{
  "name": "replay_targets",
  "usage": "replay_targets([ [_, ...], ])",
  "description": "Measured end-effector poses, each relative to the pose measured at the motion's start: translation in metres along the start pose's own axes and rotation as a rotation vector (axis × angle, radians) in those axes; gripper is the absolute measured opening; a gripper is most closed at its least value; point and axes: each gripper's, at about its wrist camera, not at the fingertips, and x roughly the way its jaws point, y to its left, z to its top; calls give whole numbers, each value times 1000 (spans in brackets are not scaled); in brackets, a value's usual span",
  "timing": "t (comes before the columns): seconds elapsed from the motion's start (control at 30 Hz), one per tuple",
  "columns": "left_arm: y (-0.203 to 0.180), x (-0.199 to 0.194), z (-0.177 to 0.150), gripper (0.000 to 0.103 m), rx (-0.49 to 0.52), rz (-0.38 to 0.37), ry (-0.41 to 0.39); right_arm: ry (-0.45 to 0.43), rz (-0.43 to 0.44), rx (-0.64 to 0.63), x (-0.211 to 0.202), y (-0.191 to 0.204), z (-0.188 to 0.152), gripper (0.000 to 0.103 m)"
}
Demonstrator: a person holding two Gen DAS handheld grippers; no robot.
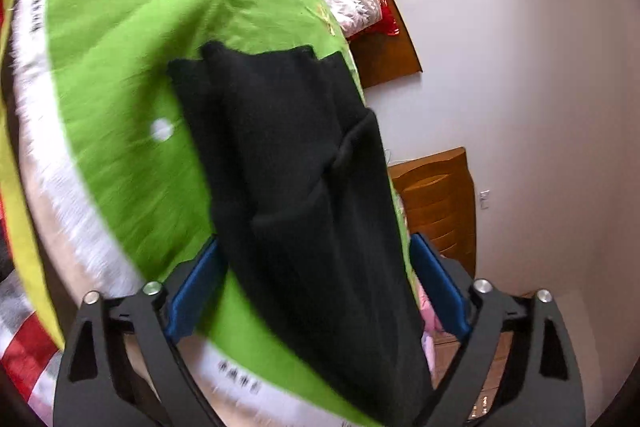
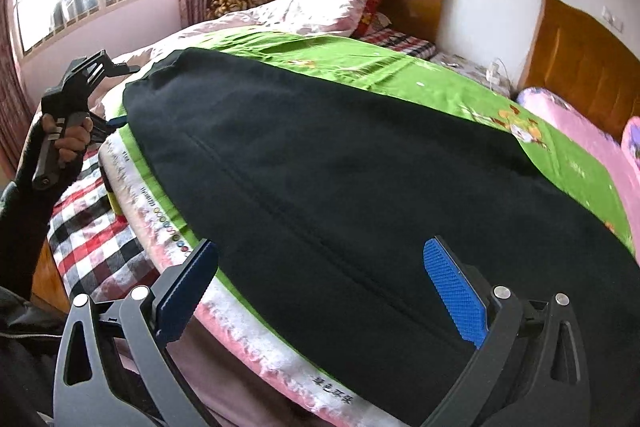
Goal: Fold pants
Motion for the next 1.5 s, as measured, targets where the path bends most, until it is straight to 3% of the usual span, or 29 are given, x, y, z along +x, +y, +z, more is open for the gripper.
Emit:
replay_targets([
  [0.1,-3,2,2,70,15,-24,-11,0,5,19,-1,-5,-2,99],
  [0.3,17,12,-2,63,37,-91,-23,-4,84,36,5,-2,9,99],
  [0.37,22,11,-2,64,33,-129,-34,7,134,21,11,4,21,99],
  [0.47,19,16,2,68,46,-128,-28,27,196,-44,32,23,52,99],
  [0.53,17,23,9,67,60,-107,-17,57,200,-119,49,36,69,99],
  [0.6,13,23,8,36,79,0,-15,110,214,-175,75,48,92,99],
  [0.67,5,19,5,29,107,44,-13,163,249,-187,101,53,112,99],
  [0.73,-12,9,-1,25,154,82,-40,205,225,-222,124,61,122,99],
  [0.8,-33,2,-5,22,214,107,-65,301,215,-281,154,73,119,99],
  [0.83,-47,0,-6,22,249,124,-78,259,239,-277,154,72,120,99],
  [0.93,-99,-6,-19,21,414,185,-124,257,260,-260,157,69,121,99],
  [1.07,-185,-5,-65,21,688,224,-179,187,200,-213,130,61,116,99],
  [1.17,-242,12,-120,21,914,220,-185,14,208,-31,78,19,108,99],
  [1.23,-265,28,-159,21,1041,204,-164,-91,151,88,39,-23,95,99],
  [1.33,-280,67,-227,21,1219,196,-79,-179,53,232,-6,-82,70,99],
  [1.5,-256,149,-316,21,1385,255,152,-272,-83,538,-84,-181,0,99],
])
